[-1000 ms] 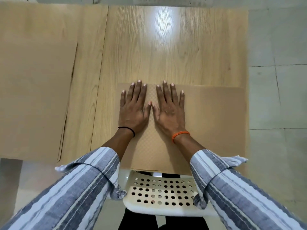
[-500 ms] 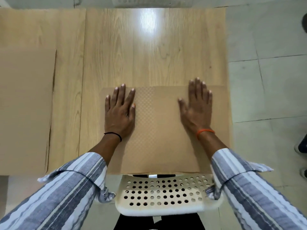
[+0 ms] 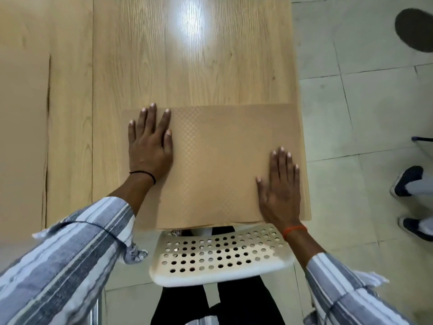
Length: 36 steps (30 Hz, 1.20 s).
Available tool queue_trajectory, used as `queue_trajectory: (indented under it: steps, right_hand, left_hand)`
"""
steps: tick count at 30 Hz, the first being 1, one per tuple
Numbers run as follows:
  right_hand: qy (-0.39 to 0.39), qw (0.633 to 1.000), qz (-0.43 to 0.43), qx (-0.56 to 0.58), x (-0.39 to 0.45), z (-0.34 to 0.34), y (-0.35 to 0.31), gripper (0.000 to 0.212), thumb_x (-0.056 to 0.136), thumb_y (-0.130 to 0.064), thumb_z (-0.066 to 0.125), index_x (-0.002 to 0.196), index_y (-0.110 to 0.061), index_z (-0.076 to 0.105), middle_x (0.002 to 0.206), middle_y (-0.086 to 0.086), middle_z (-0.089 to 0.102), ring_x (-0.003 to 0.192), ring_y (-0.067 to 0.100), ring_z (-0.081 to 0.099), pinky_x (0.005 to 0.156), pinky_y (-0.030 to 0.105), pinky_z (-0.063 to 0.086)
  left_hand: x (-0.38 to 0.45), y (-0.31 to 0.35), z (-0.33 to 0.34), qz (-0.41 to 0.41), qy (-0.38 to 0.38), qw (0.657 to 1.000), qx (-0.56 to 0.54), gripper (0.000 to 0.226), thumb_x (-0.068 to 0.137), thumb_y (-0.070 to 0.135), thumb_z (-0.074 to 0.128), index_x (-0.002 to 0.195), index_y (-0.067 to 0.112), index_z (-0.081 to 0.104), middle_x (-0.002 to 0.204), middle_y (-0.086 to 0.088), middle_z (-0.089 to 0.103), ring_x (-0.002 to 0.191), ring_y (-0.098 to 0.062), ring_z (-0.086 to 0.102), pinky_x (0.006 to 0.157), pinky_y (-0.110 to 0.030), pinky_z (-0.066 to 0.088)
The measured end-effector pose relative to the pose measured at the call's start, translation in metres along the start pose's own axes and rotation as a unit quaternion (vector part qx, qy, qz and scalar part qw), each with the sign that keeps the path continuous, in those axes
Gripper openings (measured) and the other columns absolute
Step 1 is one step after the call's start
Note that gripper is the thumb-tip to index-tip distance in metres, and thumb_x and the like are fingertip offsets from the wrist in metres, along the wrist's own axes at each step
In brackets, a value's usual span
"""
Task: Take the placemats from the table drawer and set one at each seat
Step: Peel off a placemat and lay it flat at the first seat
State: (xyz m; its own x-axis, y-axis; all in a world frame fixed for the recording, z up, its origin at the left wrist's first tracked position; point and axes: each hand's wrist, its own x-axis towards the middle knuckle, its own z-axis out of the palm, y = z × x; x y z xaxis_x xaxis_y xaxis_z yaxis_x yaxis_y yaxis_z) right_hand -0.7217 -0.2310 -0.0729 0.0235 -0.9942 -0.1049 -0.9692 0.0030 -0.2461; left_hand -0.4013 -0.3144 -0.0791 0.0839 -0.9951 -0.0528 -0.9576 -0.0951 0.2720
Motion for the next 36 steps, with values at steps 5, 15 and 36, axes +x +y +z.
queue_trajectory:
  steps: [5, 15, 36]
  right_hand:
    - [0.010, 1.000, 0.002, -0.012, -0.013, 0.006, 0.005, 0.069, 0.101, -0.041, 0.039, 0.157, -0.012, 0.011, 0.166, 0.006, 0.005, 0.153, 0.022, 0.002, 0.123, 0.047, 0.012]
    - [0.028, 0.999, -0.002, -0.022, -0.011, 0.008, 0.005, 0.060, 0.103, -0.030, 0.030, 0.157, -0.011, 0.012, 0.165, 0.010, 0.007, 0.153, 0.024, 0.004, 0.124, 0.046, 0.007]
    - [0.025, 0.998, 0.002, -0.050, -0.015, 0.010, 0.005, 0.064, 0.100, -0.032, 0.028, 0.157, -0.012, 0.009, 0.166, 0.009, 0.005, 0.153, 0.024, 0.003, 0.122, 0.048, 0.011]
  left_hand:
    - [-0.001, 0.001, -0.001, -0.003, -0.009, 1.000, 0.006, 0.054, 0.102, 0.036, 0.027, 0.154, 0.034, 0.017, 0.164, 0.001, 0.008, 0.151, -0.018, 0.004, 0.122, -0.047, 0.004]
    - [-0.074, 0.123, 0.015, -0.013, -0.010, 0.999, -0.052, 0.057, 0.100, 0.029, 0.027, 0.155, 0.017, 0.018, 0.163, -0.007, 0.010, 0.151, -0.026, 0.007, 0.120, -0.047, 0.003]
    - [-0.118, 0.017, -0.003, -0.053, -0.047, 0.996, 0.054, 0.064, 0.098, 0.052, 0.021, 0.156, 0.031, 0.005, 0.165, 0.001, -0.002, 0.151, -0.022, -0.004, 0.121, -0.050, 0.006]
